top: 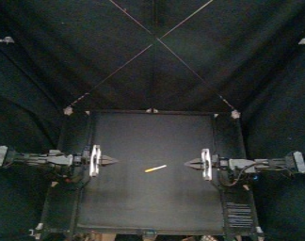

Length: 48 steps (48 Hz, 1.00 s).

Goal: Uncap the pen

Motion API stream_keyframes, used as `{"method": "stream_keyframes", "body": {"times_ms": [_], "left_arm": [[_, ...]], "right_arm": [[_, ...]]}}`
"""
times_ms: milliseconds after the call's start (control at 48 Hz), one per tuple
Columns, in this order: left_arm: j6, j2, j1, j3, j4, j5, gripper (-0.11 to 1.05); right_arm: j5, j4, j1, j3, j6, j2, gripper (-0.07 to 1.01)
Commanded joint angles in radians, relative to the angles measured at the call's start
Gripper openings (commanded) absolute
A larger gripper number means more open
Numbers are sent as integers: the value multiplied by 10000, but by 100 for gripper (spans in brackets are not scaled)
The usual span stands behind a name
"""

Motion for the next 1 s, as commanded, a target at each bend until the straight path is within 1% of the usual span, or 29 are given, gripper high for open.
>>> {"method": "stream_keyframes", "body": {"times_ms": [21,42,62,83,188,229,250,333,417,438,500,542,646,667,771,875,1000], "left_arm": [[31,430,-77,-245,15,-568,-9],[46,491,-92,-245,31,-660,-8],[31,568,-92,-245,31,-752,-7],[46,721,-92,-245,46,-874,-4],[46,1396,-107,-230,61,-1258,7],[46,1703,-92,-245,46,-1365,10],[31,1871,-92,-261,46,-1396,12],[31,2485,-92,-337,46,-1565,21],[31,2961,-61,-414,31,-1641,30],[15,3114,-46,-430,15,-1641,33],[15,3359,-31,-445,15,-1657,38],[0,3543,-15,-460,15,-1657,44],[15,3850,61,-537,-31,-1657,53],[15,3912,107,-552,-46,-1657,55],[0,4096,153,-568,-46,-1657,62],[0,4218,153,-552,-46,-1657,65],[0,4357,153,-568,-61,-1657,65]], "right_arm": [[-138,0,-61,-138,46,460,-4],[-138,0,-77,-138,46,583,-3],[-138,-15,-107,-138,46,690,-2],[-153,0,-169,-138,46,936,1],[-153,0,-506,-261,46,2010,9],[-153,0,-690,-353,46,2623,13],[-153,0,-782,-383,46,2884,14],[-153,0,-1135,-629,46,3927,24],[-153,-46,-1319,-905,0,4985,38],[-153,-61,-1350,-1012,0,5323,44],[-153,-107,-1365,-1243,-46,5967,55],[-153,-153,-1350,-1411,-61,6366,63],[-107,-291,-1381,-1887,-31,7348,77],[-107,-307,-1381,-1979,0,7517,79],[-92,-383,-1335,-2332,15,8283,79],[-77,-445,-1289,-2684,15,9081,79],[-31,-476,-1335,-2961,0,9879,79]]}}
